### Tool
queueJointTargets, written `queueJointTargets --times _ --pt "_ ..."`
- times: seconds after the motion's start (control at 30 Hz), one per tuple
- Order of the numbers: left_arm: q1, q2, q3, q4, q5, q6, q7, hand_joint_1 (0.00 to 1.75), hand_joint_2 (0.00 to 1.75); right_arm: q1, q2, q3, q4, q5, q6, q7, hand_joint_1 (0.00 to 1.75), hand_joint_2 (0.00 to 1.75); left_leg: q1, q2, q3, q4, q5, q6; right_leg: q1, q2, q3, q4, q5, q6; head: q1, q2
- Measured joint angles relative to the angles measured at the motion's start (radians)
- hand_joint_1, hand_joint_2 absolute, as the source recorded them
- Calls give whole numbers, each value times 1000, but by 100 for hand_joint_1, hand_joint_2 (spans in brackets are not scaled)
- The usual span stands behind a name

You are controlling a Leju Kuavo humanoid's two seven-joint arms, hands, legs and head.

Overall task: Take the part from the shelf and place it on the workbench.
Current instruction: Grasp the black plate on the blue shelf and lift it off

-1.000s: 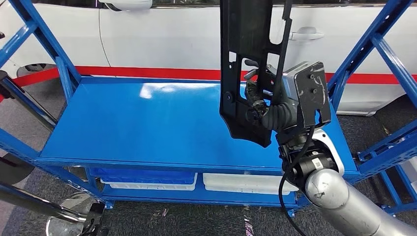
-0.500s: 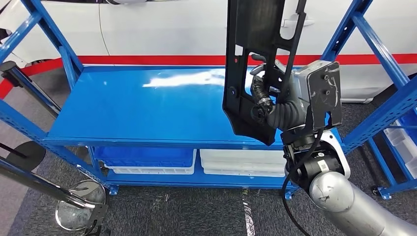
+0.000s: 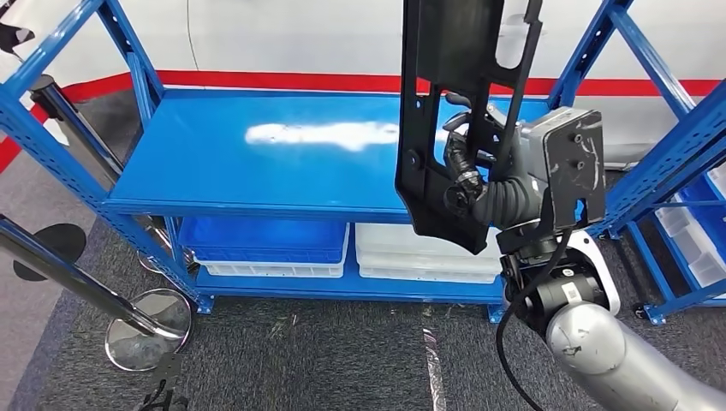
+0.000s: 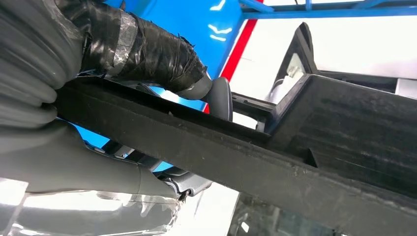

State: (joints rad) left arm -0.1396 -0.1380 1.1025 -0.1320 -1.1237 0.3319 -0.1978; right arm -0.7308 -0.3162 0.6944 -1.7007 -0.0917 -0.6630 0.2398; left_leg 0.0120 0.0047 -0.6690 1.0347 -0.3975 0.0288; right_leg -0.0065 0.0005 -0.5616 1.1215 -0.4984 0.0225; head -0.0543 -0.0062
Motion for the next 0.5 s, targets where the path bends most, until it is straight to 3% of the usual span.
queueJointTargets --times 0.07,0.13,0.17,0.2,0.23,0.3,0.33,0.37,0.4,0.43,0.5 --pt "0 -1 0 0 -2 0 -1 0 175 -4 -1 -2 -6 11 -2 0 175 175 0 -1 -6 -5 21 -12 7 1 58 -95 -20 -7 1 0" --pt "1 -1 0 0 -5 0 -2 0 175 -6 -2 -2 -10 21 -5 0 175 175 -1 -2 -11 -15 39 -24 8 0 49 -112 -4 -16 4 0" --pt "3 -2 0 0 -6 0 -2 0 175 -7 -2 -2 -11 25 -6 0 175 175 0 -3 -19 -10 29 -29 6 -2 41 -115 5 -23 5 0" --pt "4 -2 0 1 -7 0 -2 0 175 -6 -3 -2 -12 28 -6 1 175 175 0 -4 -31 12 -2 -34 3 -4 30 -117 18 -32 3 0" --pt "5 -3 0 1 -8 0 -1 0 175 -5 -3 -3 -13 31 -7 1 175 175 2 -4 -46 54 -51 -37 1 -5 18 -118 31 -39 1 0" --pt "5 -3 0 2 -9 0 2 0 175 0 -4 -3 -16 39 -10 1 175 175 2 -4 -75 181 -151 -42 2 -5 -13 -117 55 -47 -4 0" --pt "5 -3 0 2 -10 0 5 0 175 3 -4 -3 -18 45 -14 1 175 175 2 -4 -80 238 -171 -43 4 -5 -30 -115 67 -47 -4 0" --pt "4 -3 0 2 -12 0 7 0 175 7 -5 -3 -21 52 -18 2 175 175 2 -5 -72 270 -165 -43 4 -4 -47 -113 79 -47 -5 0" --pt "4 -3 0 3 -14 -1 9 0 175 11 -6 -3 -24 61 -23 2 175 175 2 -4 -51 270 -140 -41 5 -4 -64 -109 89 -45 -5 0" --pt "4 -3 0 3 -16 -1 10 0 175 15 -7 -3 -28 71 -26 3 175 175 1 -5 -12 238 -112 -38 5 -3 -81 -105 99 -43 -5 0" --pt "2 -2 0 3 -18 -1 11 0 175 20 -10 -5 -37 88 -30 6 175 175 -2 -5 96 100 -106 -29 7 -4 -107 -94 115 -37 -5 0"
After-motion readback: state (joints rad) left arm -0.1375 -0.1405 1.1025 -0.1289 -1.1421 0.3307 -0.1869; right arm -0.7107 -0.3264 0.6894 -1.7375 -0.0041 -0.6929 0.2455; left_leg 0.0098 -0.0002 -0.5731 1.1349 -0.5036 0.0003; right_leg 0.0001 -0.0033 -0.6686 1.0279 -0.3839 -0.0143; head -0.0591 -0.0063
